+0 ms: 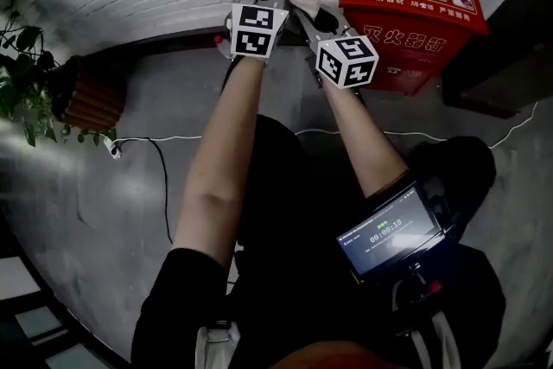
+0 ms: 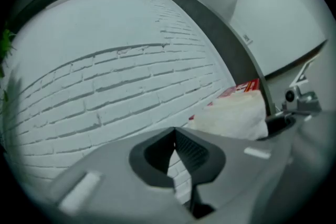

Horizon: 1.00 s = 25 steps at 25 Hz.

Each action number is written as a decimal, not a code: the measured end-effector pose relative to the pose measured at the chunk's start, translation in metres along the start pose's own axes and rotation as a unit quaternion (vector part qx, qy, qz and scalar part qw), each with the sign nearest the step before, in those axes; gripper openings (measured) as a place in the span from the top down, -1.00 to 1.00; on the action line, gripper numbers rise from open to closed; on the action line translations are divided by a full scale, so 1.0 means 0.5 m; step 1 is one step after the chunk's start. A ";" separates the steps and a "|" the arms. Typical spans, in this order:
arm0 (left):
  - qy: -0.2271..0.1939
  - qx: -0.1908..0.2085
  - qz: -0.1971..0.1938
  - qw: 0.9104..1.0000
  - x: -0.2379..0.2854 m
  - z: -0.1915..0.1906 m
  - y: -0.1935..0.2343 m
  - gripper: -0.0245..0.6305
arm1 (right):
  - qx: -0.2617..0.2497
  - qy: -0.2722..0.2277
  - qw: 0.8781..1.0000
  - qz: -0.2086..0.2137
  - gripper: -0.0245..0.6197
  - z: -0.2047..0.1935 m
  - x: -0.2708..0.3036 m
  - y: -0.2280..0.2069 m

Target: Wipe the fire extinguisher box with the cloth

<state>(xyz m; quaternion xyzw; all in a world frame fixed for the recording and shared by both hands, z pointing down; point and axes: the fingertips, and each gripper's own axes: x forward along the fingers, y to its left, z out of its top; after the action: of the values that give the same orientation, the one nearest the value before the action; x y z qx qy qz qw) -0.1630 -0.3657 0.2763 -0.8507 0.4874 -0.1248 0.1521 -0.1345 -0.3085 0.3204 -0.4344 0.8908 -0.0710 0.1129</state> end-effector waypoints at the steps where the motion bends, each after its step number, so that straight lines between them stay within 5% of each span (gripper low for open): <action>1: -0.006 0.000 -0.001 1.000 -0.007 0.018 -0.002 0.93 | -0.009 -0.004 1.000 0.004 0.65 0.030 -0.010 0.009; 10: -0.053 -0.073 -0.030 0.995 -0.023 0.175 -0.049 0.93 | -0.087 -0.033 0.995 -0.031 0.65 0.280 -0.093 -0.021; 25: -0.080 -0.059 -0.040 0.994 0.076 0.335 -0.085 0.93 | -0.232 0.067 0.965 -0.105 0.64 0.439 -0.080 -0.198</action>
<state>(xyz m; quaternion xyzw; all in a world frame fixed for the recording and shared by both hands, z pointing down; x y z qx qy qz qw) -0.0499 -0.3554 0.1404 -0.8841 0.4461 -0.0328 0.1351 0.0221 -0.3439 0.1364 -0.5344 0.8375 0.0974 -0.0591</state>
